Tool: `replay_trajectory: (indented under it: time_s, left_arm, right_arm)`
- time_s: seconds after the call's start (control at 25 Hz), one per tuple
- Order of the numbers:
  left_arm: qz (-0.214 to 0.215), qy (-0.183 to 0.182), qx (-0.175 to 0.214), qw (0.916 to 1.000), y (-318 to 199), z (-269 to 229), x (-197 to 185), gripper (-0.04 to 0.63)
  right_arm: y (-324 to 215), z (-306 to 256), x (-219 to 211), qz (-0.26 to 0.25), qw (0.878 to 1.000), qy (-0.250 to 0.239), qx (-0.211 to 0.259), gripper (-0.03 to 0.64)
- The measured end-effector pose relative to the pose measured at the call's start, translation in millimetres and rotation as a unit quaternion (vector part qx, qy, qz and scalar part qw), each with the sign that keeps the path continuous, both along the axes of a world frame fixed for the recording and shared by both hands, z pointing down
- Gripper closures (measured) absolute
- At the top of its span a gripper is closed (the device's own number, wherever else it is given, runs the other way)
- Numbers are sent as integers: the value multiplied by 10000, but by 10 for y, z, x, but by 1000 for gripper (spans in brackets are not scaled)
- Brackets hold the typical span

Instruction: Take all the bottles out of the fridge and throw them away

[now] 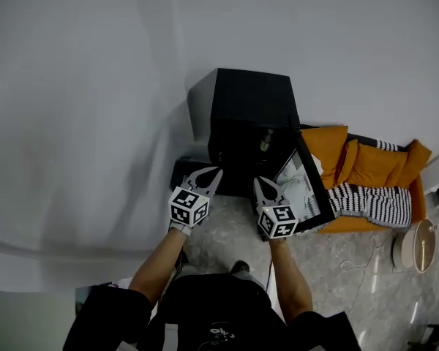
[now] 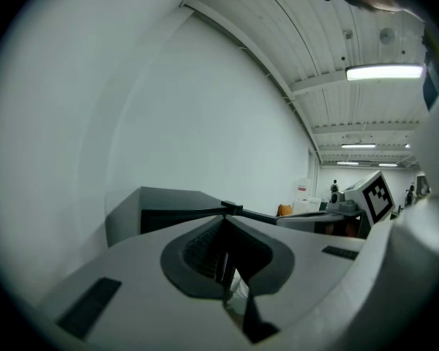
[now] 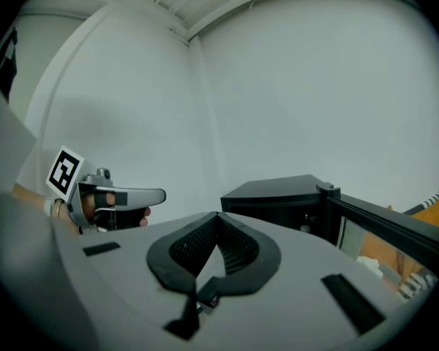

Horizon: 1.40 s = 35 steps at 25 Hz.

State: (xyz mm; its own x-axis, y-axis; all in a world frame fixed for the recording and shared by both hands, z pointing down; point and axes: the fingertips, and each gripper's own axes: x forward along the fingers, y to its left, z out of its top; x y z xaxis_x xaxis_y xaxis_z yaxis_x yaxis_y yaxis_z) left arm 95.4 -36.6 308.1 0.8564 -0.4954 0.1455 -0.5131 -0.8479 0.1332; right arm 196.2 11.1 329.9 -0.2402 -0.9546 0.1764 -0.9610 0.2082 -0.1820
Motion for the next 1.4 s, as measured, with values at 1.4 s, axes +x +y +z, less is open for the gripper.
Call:
replay_trajectory:
  time_s: [1.4]
  left_arm:
    - [1016,-161,-111,9946,-515,303,179,594]
  right_arm:
    - [-465,397,385,1719,9844,222,-292,609]
